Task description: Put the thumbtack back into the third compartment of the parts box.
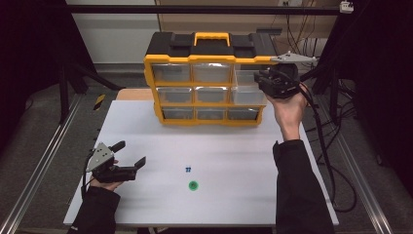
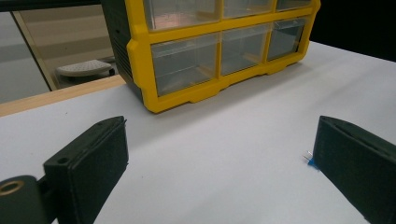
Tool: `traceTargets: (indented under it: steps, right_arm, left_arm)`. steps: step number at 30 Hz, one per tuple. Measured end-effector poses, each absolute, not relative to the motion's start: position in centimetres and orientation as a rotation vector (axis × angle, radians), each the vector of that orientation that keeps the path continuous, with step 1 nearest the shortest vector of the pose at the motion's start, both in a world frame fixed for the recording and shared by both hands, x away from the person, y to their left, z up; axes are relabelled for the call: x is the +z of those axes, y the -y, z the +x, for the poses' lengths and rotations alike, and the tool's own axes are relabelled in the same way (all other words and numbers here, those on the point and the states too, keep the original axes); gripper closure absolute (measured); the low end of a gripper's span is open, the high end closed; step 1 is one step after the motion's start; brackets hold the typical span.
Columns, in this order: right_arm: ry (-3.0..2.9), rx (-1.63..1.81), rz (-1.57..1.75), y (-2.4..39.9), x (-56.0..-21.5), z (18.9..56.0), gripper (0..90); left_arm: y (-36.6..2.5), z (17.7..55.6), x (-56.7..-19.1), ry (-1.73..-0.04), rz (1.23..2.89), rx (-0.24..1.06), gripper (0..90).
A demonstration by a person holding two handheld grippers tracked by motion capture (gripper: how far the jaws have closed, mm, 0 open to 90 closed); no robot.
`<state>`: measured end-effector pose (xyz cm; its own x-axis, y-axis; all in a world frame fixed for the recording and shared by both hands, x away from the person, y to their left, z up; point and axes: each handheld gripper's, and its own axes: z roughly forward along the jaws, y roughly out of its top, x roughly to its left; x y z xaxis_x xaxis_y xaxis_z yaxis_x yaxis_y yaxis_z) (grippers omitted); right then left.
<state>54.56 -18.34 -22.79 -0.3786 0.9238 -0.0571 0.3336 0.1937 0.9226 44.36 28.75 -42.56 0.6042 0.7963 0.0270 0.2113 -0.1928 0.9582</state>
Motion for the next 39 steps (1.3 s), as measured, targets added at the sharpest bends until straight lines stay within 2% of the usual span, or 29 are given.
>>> traceTargets:
  steps: [10, 12, 14, 18, 22, 28, 39]
  right_arm:
    - [-1.842, 1.127, 1.207, 18.4, -23.5, 55.1, 75.1]
    - [-1.835, 1.124, 1.214, 18.4, -23.4, 55.1, 65.9]
    - [-1.832, 1.127, 1.211, 18.5, -23.4, 55.1, 63.1]
    - [-1.815, 1.172, 1.186, 18.7, -23.0, 54.4, 50.2]
    - [-1.773, 1.219, 1.140, 18.6, -22.6, 53.2, 33.2]
    - [-1.724, 1.269, 1.085, 18.0, -22.7, 51.1, 15.9]
    - [-1.735, 1.357, 1.049, 16.6, -24.5, 48.4, 4.9]
  left_arm:
    - [-28.8, 44.4, -42.6, -0.833, 1.722, 0.658, 2.6]
    - [-28.8, 44.4, -42.6, -0.833, 1.722, 0.658, 2.5]
    - [-28.8, 44.4, -42.6, -0.834, 1.721, 0.657, 2.5]
    - [-28.8, 44.4, -42.6, -0.833, 1.721, 0.658, 2.5]
    - [-28.7, 44.4, -42.6, -0.834, 1.721, 0.657, 2.5]
    - [-28.7, 44.3, -42.5, -0.833, 1.722, 0.658, 2.6]
    - [-28.7, 44.3, -42.5, -0.835, 1.718, 0.655, 2.5]
